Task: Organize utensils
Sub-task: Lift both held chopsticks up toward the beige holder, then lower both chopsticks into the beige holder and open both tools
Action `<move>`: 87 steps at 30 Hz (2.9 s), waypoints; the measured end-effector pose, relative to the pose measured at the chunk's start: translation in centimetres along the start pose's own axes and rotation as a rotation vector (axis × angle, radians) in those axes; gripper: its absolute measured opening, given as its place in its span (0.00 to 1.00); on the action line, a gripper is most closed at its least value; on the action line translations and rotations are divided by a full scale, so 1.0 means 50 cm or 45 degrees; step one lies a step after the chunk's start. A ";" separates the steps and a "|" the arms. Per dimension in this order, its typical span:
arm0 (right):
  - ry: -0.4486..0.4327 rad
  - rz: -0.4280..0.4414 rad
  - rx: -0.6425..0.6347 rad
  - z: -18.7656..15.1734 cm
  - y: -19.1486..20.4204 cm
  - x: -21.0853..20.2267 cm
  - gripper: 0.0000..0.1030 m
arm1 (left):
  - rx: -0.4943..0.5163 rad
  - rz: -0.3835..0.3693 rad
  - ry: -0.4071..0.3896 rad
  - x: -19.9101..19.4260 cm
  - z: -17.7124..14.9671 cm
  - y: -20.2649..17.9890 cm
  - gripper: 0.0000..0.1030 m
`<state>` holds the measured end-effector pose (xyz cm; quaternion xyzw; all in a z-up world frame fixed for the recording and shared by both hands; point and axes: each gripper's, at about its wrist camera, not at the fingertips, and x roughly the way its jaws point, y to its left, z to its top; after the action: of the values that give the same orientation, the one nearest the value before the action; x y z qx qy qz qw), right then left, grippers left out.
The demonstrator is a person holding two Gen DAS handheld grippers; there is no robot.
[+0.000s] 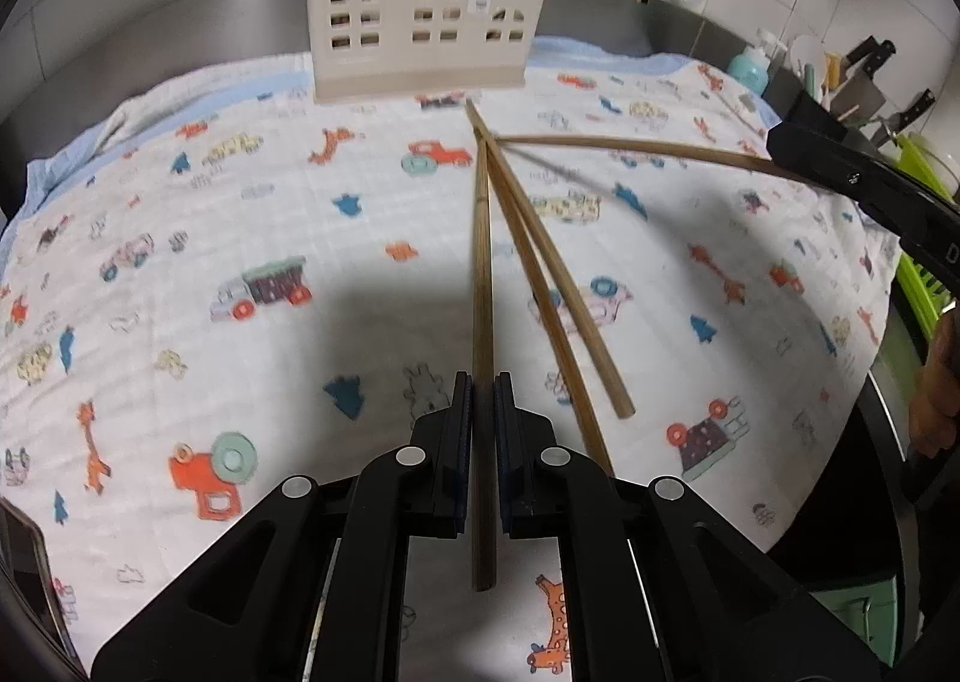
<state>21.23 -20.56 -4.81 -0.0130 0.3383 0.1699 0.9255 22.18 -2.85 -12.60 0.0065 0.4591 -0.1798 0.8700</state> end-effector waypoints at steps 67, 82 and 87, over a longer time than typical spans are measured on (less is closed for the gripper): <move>-0.500 -0.030 -0.065 0.609 -0.086 0.047 0.06 | 0.090 0.158 -0.808 -0.253 0.600 0.046 0.06; -0.386 -0.003 0.009 0.547 -0.116 0.187 0.07 | 0.039 0.190 -0.647 -0.126 0.587 0.093 0.07; -0.373 -0.021 0.002 0.532 -0.124 0.178 0.08 | 0.032 0.182 -0.654 -0.137 0.581 0.095 0.08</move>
<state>46.11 -19.99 9.53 0.0098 0.1997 0.1621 0.9663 43.31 -1.44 8.99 0.0038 0.2193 -0.1194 0.9683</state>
